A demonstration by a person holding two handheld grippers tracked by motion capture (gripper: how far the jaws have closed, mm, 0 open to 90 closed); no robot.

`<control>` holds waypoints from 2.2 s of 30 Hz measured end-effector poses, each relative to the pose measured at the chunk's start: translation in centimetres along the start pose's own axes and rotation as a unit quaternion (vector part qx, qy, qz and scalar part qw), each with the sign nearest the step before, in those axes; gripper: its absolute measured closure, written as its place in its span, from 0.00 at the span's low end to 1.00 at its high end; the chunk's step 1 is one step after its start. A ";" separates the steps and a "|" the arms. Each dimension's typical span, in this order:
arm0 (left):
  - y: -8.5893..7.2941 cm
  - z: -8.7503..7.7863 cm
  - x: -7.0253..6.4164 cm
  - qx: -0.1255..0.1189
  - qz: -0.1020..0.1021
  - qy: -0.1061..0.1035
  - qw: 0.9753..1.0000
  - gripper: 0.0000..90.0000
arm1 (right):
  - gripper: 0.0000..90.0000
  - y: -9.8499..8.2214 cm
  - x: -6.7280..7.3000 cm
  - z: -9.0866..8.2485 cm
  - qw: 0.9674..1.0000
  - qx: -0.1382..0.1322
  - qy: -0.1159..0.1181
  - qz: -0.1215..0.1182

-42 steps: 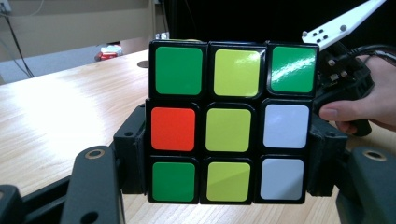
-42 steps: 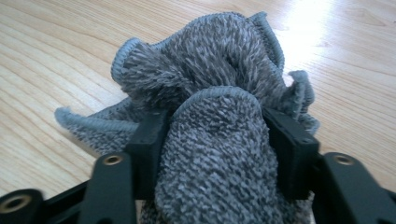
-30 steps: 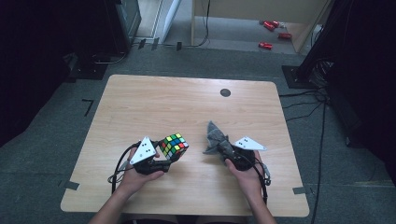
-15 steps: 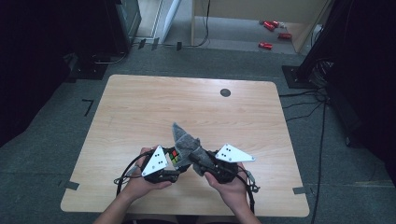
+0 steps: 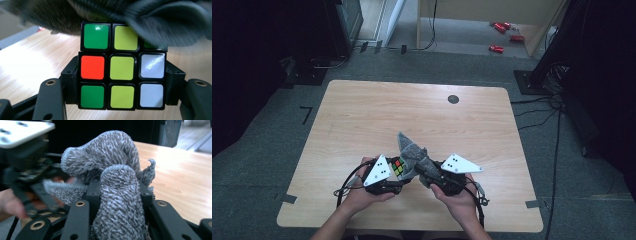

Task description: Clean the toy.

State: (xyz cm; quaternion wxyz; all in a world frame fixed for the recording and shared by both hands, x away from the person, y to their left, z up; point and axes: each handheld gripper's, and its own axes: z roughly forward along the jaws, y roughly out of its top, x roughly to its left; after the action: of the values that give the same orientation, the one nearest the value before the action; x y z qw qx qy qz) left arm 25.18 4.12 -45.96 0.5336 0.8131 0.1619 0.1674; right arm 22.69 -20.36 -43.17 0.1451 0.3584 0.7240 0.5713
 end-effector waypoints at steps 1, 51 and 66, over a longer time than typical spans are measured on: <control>0.0 -0.2 0.1 -0.010 -0.005 -0.006 1.000 0.38 | 0.73 -0.2 -0.5 0.0 1.000 0.007 -0.013 0.004; 0.0 -2.9 4.0 -0.113 -0.157 -0.083 0.978 0.38 | 0.69 -3.5 0.6 2.9 0.975 0.062 0.047 -0.206; 0.2 -2.6 3.6 -0.117 -0.166 -0.069 0.977 0.38 | 0.68 -4.3 2.4 3.7 0.972 0.055 0.085 -0.210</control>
State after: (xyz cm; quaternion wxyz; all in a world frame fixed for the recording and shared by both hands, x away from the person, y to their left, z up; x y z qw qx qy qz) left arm 27.25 7.78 -44.46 0.6550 0.7166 0.2368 0.0377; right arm 21.76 -16.48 -47.83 0.1800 0.1555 0.8231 0.5157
